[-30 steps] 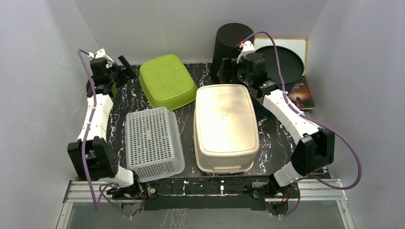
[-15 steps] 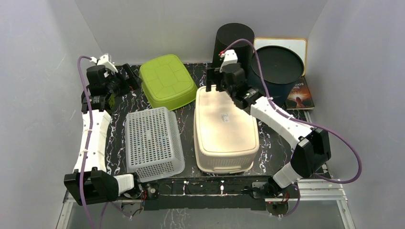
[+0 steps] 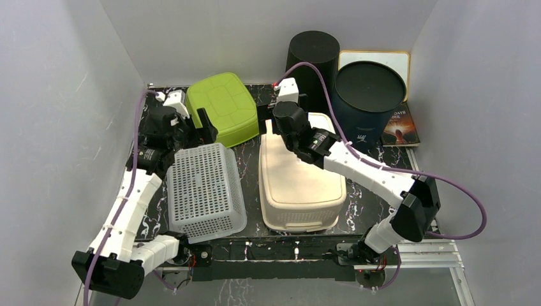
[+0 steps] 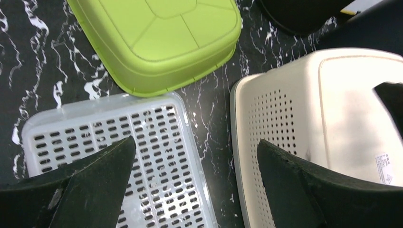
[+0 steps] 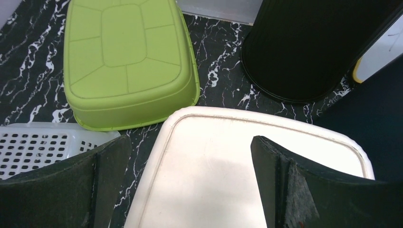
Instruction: Turn the large container upside down
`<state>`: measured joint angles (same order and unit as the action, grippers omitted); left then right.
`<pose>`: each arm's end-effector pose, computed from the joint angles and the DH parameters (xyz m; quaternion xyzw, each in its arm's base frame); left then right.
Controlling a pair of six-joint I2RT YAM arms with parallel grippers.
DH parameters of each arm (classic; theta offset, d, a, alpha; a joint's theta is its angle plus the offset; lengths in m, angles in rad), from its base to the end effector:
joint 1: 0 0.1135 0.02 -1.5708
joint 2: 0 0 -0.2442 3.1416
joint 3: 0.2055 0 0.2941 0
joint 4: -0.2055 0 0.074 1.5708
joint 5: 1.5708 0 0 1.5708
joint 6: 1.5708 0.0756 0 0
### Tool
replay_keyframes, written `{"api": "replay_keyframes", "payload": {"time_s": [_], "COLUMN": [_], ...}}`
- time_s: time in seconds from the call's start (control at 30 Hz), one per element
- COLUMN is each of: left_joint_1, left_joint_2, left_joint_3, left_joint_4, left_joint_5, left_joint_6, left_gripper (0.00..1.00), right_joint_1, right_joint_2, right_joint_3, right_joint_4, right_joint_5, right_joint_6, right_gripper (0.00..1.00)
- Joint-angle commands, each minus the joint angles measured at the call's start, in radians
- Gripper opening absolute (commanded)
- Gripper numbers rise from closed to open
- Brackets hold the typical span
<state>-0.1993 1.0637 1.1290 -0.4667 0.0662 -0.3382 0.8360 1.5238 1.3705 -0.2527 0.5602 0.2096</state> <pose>0.3150 -0.0687 0.3473 -0.0396 0.8327 -0.1731 0.5245 0.3175 0.2914 0.3183 -0.1026 0.8104 0.0639 0.5733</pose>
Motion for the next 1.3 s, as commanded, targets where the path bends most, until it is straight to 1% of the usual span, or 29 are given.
{"api": "replay_keyframes", "payload": {"time_s": [0.0,0.13,0.3,0.6,1.27], "left_joint_1": [-0.088,-0.199,-0.265,-0.299,-0.3], "left_joint_2": [-0.022,0.038,0.051,0.075,0.052], "left_joint_3": [-0.059,-0.052,-0.077,-0.074,-0.063], "left_joint_4": [0.022,0.002,0.026,-0.002,0.006], "left_joint_5": [-0.101,-0.212,-0.266,-0.3,-0.304], "left_joint_6": [-0.051,-0.059,-0.081,-0.09,-0.072], "left_gripper": [0.98,0.98,0.98,0.98,0.98], "right_joint_1": [0.036,0.055,0.061,0.063,0.063], "right_joint_2": [-0.078,-0.076,-0.097,-0.093,-0.072], "right_joint_3": [0.008,0.0,-0.054,-0.073,-0.058], "right_joint_4": [0.076,0.066,0.101,0.115,0.127], "right_joint_5": [0.124,0.163,0.195,0.202,0.229], "right_joint_6": [-0.001,-0.011,-0.029,-0.024,-0.032], "right_gripper": [0.98,0.98,0.98,0.98,0.98]}}
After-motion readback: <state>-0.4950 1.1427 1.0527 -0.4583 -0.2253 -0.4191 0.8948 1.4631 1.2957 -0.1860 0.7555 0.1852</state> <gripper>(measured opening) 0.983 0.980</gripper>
